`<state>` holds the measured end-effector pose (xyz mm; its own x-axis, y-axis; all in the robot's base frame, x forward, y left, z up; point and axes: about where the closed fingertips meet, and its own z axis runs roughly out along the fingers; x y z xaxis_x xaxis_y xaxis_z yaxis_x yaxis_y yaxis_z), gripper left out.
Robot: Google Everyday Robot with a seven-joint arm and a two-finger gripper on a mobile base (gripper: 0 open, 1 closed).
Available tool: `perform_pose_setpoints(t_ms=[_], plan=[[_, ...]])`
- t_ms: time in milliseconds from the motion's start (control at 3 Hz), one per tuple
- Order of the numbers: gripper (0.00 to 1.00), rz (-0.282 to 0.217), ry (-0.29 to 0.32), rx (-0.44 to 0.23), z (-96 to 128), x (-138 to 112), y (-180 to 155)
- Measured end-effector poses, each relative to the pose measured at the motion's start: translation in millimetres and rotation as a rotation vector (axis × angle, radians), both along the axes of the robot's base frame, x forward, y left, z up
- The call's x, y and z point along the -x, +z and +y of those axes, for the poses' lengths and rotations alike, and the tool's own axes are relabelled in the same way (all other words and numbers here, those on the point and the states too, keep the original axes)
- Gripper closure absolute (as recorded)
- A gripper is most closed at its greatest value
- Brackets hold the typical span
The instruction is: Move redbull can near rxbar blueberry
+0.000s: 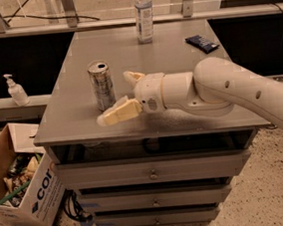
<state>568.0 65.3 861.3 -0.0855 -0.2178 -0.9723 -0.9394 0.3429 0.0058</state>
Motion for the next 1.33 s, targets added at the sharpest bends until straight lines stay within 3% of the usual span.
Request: perform_pose_setpoints(t_ms=[333,667,1333], plan=[[0.0,0.023,-0.012,-0.024,16.5,-6.9,-17.2],[0.18,0.022,-0.03,-0.059,25.9,-16.8,-20.5],[0.64,0.001,-0.048,-0.079,24.4,-27.6,-14.6]])
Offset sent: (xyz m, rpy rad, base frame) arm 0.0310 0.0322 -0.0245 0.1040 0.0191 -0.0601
